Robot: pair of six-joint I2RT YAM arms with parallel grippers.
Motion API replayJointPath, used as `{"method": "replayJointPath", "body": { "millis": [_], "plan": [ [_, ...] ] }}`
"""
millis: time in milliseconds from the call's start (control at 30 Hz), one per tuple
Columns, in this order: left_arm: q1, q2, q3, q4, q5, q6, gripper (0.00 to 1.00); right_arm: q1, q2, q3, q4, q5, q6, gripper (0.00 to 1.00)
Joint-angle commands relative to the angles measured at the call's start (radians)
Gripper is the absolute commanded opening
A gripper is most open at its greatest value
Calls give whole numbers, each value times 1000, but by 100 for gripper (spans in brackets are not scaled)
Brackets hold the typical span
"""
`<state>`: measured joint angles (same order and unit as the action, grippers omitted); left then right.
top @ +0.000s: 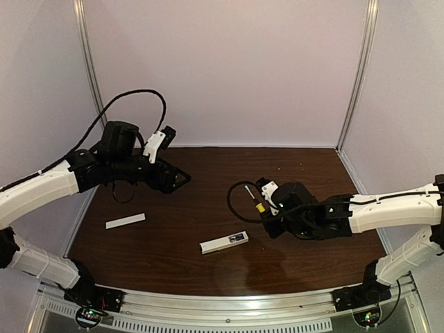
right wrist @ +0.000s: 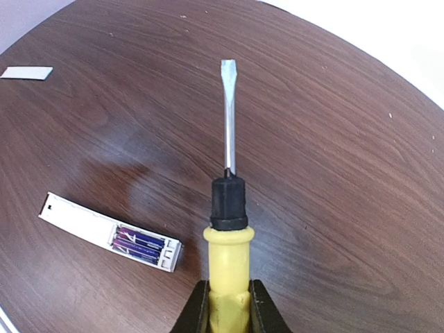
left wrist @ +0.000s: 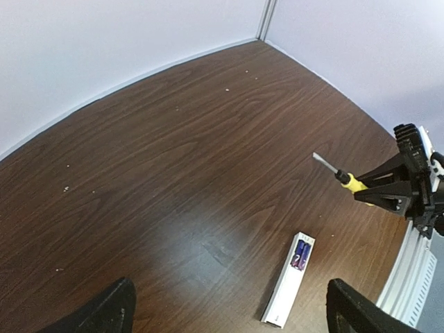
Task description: Unload the batteries from the remote control
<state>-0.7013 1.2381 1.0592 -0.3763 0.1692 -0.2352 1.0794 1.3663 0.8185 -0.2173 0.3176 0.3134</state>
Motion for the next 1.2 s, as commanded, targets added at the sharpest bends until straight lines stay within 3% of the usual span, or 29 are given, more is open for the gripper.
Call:
{"method": "replayJointPath", "body": {
  "millis": [0, 467, 767, 1167],
  "plan": [
    [43, 9, 55, -5, 200, -6, 97, -6, -37, 14, 87, -37, -108, 0],
    [49, 116, 120, 9, 502, -59, 93, -6, -93, -27, 251, -227, -340, 0],
    [49, 192, 104, 35, 602, -57, 88, -5, -117, -68, 302, -359, -451, 0],
    [29, 258, 95, 133, 674, -115, 80, 2, -81, -48, 299, -400, -469, 0]
  ]
}}
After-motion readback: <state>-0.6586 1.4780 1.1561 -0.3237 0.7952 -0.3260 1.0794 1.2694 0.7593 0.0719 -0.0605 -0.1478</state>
